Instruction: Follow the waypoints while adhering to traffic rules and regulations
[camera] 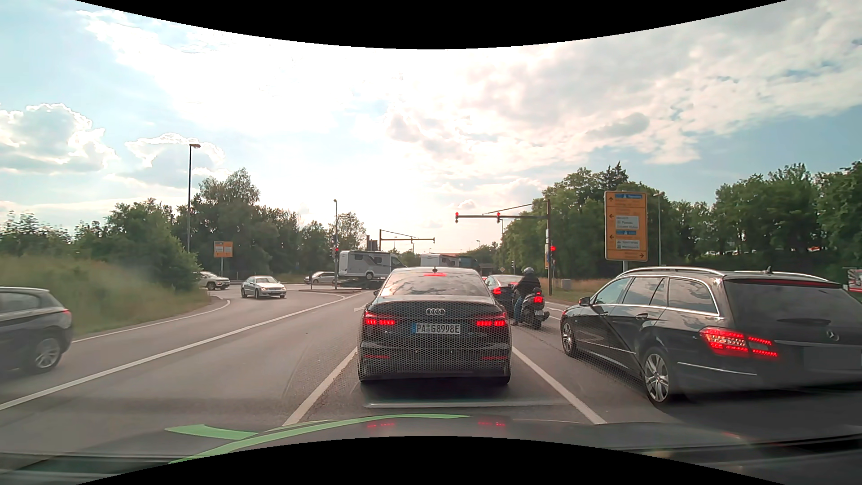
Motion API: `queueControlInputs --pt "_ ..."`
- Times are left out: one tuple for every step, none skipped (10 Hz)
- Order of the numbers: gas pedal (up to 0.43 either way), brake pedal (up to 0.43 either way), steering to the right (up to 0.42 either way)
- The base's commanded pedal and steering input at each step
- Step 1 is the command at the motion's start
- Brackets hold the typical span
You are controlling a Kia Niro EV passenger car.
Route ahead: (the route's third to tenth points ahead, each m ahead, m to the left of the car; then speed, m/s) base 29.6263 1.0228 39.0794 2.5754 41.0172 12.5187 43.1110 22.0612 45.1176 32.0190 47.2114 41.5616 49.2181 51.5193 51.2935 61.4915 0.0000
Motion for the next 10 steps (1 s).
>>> queueControlInputs --pt "0.0 0.293 -0.001" --pt "0.0 0.293 -0.001" --pt "0.0 0.293 -0.001" --pt "0.0 0.299 -0.002" --pt "0.0 0.293 -0.002" --pt "0.0 0.293 -0.001" --pt "0.0 0.293 -0.002" --pt "0.0 0.293 -0.001" --pt "0.0 0.293 -0.001" --pt "0.0 0.293 -0.002"
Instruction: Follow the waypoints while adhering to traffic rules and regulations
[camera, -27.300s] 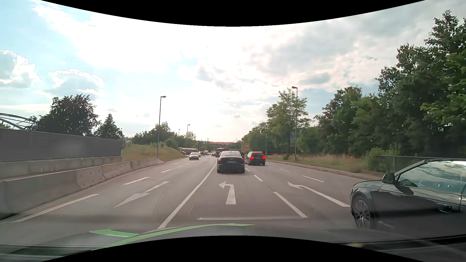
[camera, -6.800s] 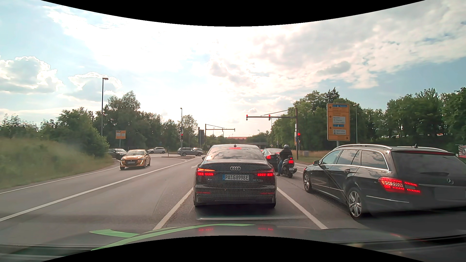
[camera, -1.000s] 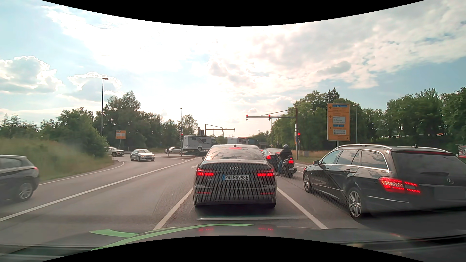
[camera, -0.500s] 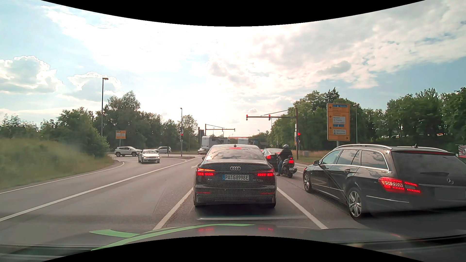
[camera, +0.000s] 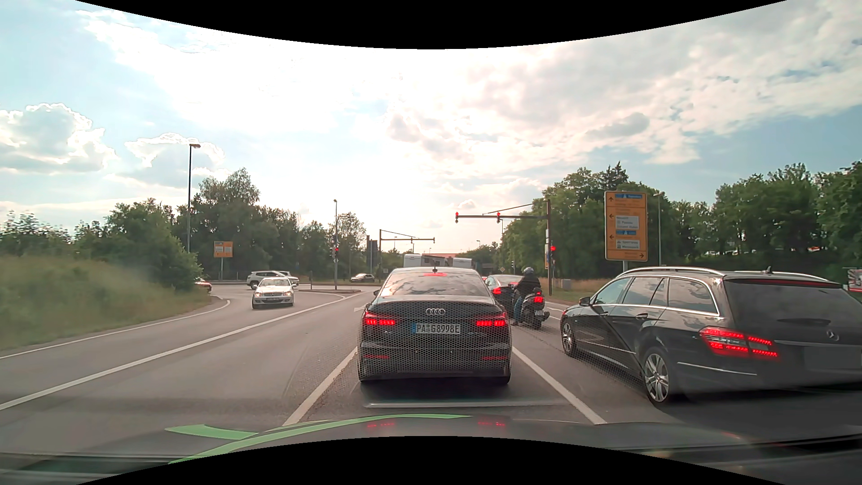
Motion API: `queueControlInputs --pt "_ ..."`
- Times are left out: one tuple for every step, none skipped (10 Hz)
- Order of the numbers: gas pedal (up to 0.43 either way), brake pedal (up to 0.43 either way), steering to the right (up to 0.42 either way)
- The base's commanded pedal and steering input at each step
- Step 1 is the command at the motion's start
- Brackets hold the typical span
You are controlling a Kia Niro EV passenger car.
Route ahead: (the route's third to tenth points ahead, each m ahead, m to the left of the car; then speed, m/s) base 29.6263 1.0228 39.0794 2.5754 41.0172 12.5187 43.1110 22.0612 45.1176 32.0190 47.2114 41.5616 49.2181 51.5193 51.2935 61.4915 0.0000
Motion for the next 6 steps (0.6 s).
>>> queueControlInputs --pt "0.0 0.293 -0.001" --pt "0.0 0.293 -0.001" --pt "0.0 0.293 -0.001" --pt "0.0 0.293 -0.001" --pt "0.0 0.293 -0.001" --pt "0.0 0.293 -0.001"
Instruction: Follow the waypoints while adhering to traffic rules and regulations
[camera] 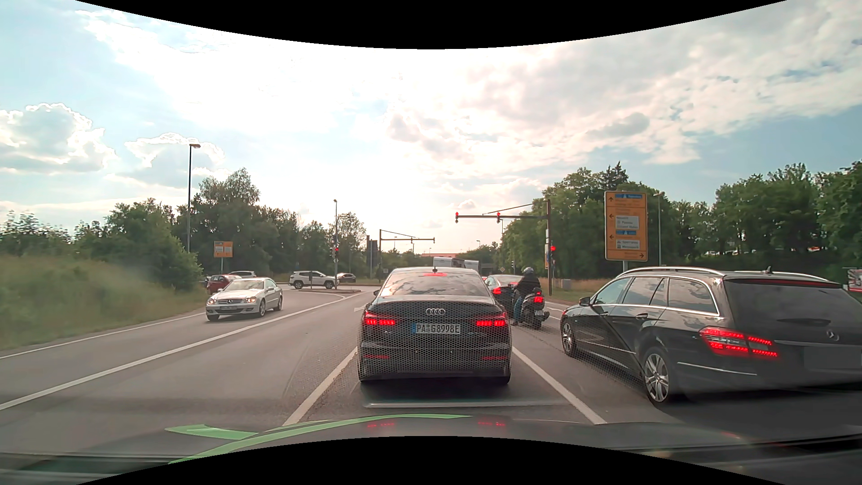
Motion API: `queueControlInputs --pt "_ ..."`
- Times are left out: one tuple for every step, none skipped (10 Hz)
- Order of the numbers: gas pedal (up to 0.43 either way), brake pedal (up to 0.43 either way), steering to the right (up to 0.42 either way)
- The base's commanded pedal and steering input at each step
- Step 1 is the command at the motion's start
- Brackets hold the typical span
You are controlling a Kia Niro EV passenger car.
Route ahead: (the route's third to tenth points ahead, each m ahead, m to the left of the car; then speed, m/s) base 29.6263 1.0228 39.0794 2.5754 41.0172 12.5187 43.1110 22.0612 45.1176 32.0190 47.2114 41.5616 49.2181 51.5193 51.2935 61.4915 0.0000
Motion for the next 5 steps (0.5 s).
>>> queueControlInputs --pt "0.0 0.293 -0.001" --pt "0.0 0.293 -0.002" --pt "0.0 0.293 -0.001" --pt "0.0 0.293 -0.001" --pt "0.0 0.293 -0.002"
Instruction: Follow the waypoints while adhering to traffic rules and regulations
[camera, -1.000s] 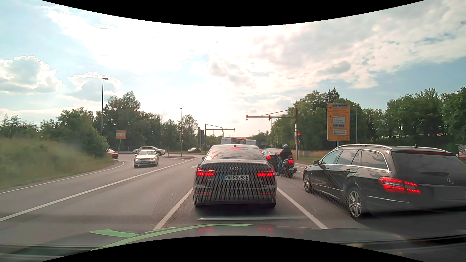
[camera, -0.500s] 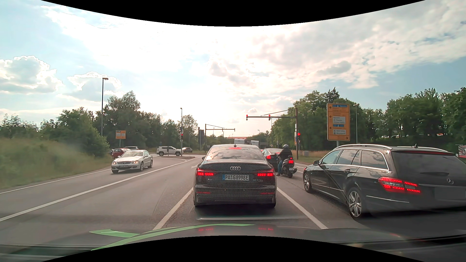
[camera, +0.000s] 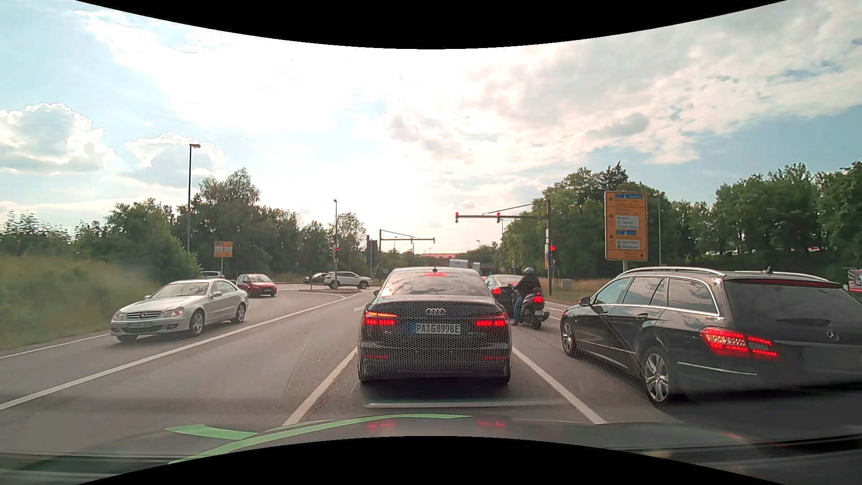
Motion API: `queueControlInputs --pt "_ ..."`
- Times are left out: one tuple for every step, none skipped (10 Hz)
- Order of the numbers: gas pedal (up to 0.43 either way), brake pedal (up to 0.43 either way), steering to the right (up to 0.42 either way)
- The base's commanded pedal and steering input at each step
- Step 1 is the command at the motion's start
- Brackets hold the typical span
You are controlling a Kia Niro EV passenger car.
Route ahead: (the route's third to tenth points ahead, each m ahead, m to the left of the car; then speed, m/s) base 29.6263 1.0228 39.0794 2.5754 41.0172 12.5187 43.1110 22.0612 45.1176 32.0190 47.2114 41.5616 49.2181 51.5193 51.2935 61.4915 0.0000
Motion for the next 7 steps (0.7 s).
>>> queueControlInputs --pt "0.0 0.293 -0.001" --pt "0.0 0.293 -0.002" --pt "0.0 0.293 -0.001" --pt "0.0 0.293 -0.002" --pt "0.0 0.293 -0.001" --pt "0.0 0.293 -0.001" --pt "0.0 0.293 -0.001"
